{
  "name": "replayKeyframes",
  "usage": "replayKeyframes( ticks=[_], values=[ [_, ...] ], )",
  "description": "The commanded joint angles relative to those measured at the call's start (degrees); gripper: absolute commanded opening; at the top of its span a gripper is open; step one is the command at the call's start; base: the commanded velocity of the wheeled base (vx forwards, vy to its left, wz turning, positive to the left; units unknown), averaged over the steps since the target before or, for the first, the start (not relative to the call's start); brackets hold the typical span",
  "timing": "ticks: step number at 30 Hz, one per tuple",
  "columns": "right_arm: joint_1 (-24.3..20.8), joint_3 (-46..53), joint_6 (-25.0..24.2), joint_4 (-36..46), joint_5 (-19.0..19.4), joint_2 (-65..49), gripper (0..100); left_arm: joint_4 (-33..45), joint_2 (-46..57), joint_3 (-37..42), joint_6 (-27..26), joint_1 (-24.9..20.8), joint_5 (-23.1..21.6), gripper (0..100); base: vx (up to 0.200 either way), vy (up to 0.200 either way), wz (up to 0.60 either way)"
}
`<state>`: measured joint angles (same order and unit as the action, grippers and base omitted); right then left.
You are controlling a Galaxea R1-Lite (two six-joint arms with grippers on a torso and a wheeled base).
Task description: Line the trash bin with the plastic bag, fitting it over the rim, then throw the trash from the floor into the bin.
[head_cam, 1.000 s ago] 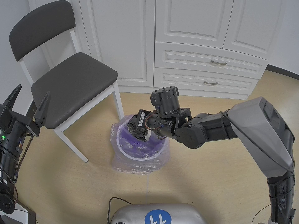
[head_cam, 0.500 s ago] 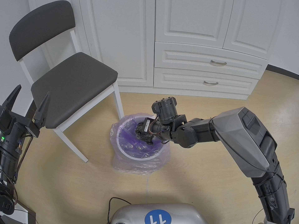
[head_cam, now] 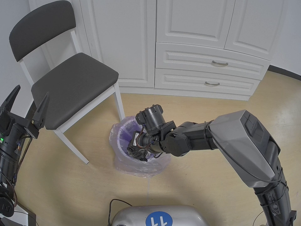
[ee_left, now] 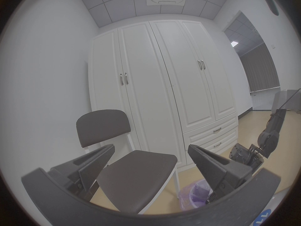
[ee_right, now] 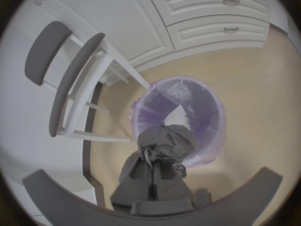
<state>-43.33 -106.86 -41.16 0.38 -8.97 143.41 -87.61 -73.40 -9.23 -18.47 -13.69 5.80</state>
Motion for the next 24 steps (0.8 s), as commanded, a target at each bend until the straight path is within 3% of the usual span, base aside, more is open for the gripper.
replayKeyframes(
  ticks=[1, 10, 24],
  values=[
    [-0.8, 0.0, -0.2, 0.1, 0.0, -1.1, 0, 0.0, 0.3, 0.0, 0.0, 0.0, 0.0, 100, 0.000, 0.000, 0.00],
    [4.2, -7.7, -0.5, 0.0, 0.6, 6.4, 0, 0.1, 0.1, 0.1, 0.0, -0.1, 0.0, 100, 0.000, 0.000, 0.00],
    [8.9, -7.7, -0.7, -7.1, 1.8, 11.9, 0, 0.0, 0.0, 0.4, -0.1, 0.0, 0.0, 100, 0.000, 0.000, 0.00]
  ],
)
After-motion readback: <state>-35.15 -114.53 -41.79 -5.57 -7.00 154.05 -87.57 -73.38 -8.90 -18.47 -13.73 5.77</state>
